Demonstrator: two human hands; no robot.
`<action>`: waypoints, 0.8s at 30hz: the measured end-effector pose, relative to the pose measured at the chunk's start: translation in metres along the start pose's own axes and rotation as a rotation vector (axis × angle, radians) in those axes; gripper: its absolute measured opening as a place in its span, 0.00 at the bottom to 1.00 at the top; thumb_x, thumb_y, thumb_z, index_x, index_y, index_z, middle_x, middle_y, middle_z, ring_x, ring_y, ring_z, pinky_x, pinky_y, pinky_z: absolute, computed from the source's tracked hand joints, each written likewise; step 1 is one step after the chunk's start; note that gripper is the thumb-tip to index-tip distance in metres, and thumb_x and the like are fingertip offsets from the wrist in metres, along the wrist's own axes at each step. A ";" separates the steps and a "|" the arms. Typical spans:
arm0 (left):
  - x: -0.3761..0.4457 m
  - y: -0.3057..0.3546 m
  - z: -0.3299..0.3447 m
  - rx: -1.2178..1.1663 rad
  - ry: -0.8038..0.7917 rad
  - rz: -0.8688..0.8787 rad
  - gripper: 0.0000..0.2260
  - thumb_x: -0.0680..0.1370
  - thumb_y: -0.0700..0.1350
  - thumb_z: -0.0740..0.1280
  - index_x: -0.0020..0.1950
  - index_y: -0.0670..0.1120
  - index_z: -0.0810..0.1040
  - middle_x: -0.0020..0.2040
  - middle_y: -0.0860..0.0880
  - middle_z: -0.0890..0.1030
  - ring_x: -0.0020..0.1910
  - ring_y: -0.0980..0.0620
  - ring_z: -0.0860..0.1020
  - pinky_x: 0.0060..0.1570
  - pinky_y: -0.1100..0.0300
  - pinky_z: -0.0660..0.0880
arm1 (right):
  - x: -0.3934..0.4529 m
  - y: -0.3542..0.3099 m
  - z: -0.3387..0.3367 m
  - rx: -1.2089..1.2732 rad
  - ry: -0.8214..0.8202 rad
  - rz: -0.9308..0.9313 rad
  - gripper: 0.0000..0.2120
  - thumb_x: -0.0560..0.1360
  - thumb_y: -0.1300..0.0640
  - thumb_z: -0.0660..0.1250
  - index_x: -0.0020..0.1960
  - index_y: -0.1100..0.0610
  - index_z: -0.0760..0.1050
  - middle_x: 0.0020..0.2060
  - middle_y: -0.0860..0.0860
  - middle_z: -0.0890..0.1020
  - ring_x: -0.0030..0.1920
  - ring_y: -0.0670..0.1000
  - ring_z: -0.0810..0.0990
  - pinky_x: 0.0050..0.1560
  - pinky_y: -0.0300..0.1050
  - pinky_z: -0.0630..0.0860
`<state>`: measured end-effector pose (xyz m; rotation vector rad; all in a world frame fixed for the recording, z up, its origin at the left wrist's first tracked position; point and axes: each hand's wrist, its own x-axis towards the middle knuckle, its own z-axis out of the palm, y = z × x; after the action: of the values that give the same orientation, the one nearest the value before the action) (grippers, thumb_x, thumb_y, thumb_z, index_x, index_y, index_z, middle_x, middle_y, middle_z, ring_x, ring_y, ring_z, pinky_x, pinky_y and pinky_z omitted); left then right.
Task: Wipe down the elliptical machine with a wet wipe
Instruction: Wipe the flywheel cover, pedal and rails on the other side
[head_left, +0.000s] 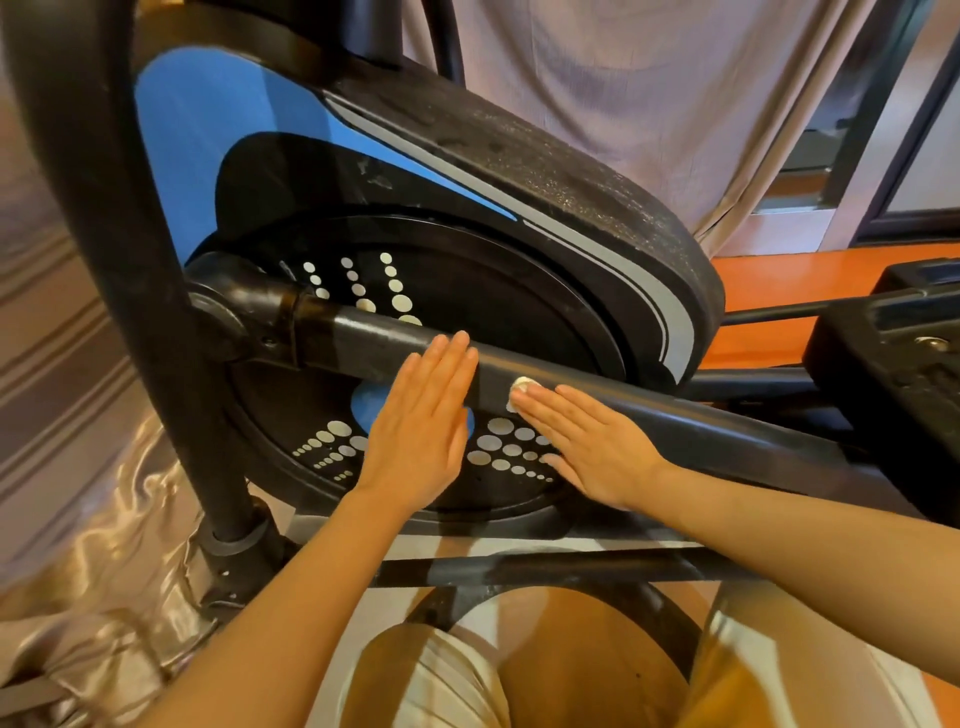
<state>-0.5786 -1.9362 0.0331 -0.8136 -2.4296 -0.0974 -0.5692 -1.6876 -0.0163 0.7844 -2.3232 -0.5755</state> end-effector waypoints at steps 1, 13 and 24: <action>-0.003 -0.006 -0.003 0.014 0.026 -0.050 0.29 0.80 0.44 0.59 0.80 0.40 0.56 0.81 0.44 0.54 0.80 0.47 0.50 0.79 0.50 0.47 | 0.008 -0.005 -0.001 0.012 0.001 0.007 0.35 0.82 0.45 0.52 0.79 0.62 0.42 0.78 0.58 0.38 0.78 0.56 0.40 0.77 0.51 0.35; -0.013 -0.062 -0.031 0.031 0.067 -0.466 0.31 0.82 0.45 0.62 0.81 0.43 0.52 0.81 0.45 0.50 0.80 0.51 0.45 0.76 0.58 0.36 | 0.024 -0.029 -0.003 0.017 0.039 0.106 0.33 0.83 0.49 0.51 0.79 0.62 0.39 0.78 0.58 0.37 0.79 0.56 0.40 0.77 0.51 0.38; -0.023 -0.076 -0.037 0.011 0.014 -0.378 0.30 0.82 0.43 0.60 0.81 0.45 0.50 0.81 0.49 0.48 0.79 0.55 0.44 0.76 0.61 0.38 | 0.090 -0.062 -0.008 -0.007 0.105 0.037 0.39 0.81 0.43 0.55 0.79 0.62 0.39 0.77 0.58 0.37 0.78 0.56 0.36 0.76 0.52 0.32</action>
<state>-0.5889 -2.0191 0.0594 -0.3390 -2.5395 -0.2313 -0.5968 -1.7933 -0.0091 0.7483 -2.2334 -0.5140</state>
